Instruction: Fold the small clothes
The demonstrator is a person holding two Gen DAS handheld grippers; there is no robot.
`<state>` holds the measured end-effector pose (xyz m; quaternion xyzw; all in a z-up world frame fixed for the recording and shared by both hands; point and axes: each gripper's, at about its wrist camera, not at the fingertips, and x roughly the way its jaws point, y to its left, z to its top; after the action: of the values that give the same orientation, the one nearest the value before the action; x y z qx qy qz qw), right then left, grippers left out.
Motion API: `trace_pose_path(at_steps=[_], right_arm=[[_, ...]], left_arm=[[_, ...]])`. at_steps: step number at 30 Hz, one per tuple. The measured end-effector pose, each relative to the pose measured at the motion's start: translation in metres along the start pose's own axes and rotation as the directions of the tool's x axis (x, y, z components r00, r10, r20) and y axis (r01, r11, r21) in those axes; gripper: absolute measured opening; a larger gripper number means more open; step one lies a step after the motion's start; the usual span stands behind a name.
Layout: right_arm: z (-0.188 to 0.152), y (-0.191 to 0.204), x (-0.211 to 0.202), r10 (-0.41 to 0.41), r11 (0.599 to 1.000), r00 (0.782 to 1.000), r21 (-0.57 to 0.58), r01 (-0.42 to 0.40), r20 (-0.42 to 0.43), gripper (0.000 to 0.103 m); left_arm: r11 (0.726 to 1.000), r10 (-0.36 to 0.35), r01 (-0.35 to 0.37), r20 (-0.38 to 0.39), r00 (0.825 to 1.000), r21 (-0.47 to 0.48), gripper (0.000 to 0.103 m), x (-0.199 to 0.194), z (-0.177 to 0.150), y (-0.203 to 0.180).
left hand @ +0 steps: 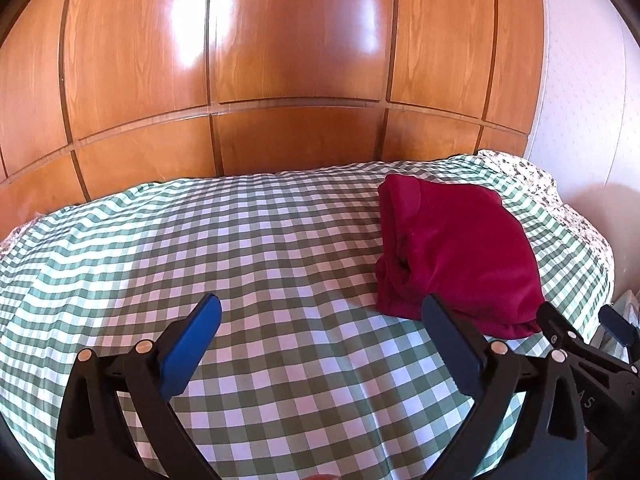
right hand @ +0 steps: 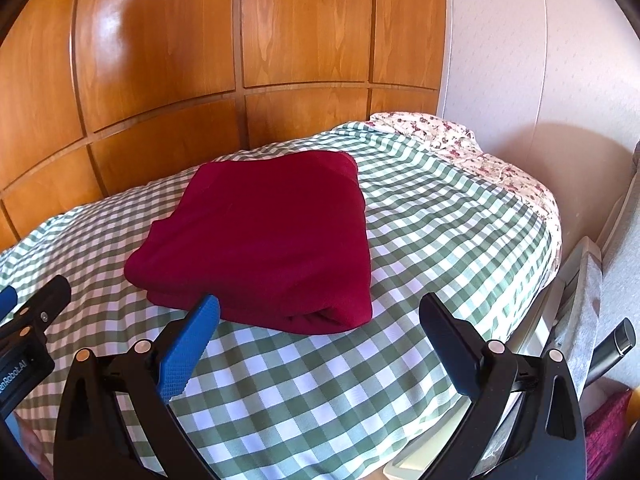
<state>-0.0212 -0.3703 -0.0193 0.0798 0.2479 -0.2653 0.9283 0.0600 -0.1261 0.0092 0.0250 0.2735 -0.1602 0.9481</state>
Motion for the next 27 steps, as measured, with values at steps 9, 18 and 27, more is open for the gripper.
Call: trace_pose_path(at_steps=[9,18,27], right_arm=[[0.000,0.000,-0.004,0.003,1.000,1.000,0.006,-0.003,0.019,0.099],[0.002,0.000,-0.005,0.004,1.000,1.000,0.011,-0.004,0.028,0.099],[0.001,0.001,-0.007,0.003,1.000,1.000,0.012,-0.004,0.030,0.099]], left_arm=[[1.000,-0.002,0.002,0.012,1.000,0.001,0.100,-0.005,0.002,-0.001],[1.000,0.001,-0.001,0.028,1.000,0.007,0.100,-0.010,0.004,-0.001],[1.000,-0.004,0.004,0.024,1.000,0.001,0.100,-0.011,0.005,0.000]])
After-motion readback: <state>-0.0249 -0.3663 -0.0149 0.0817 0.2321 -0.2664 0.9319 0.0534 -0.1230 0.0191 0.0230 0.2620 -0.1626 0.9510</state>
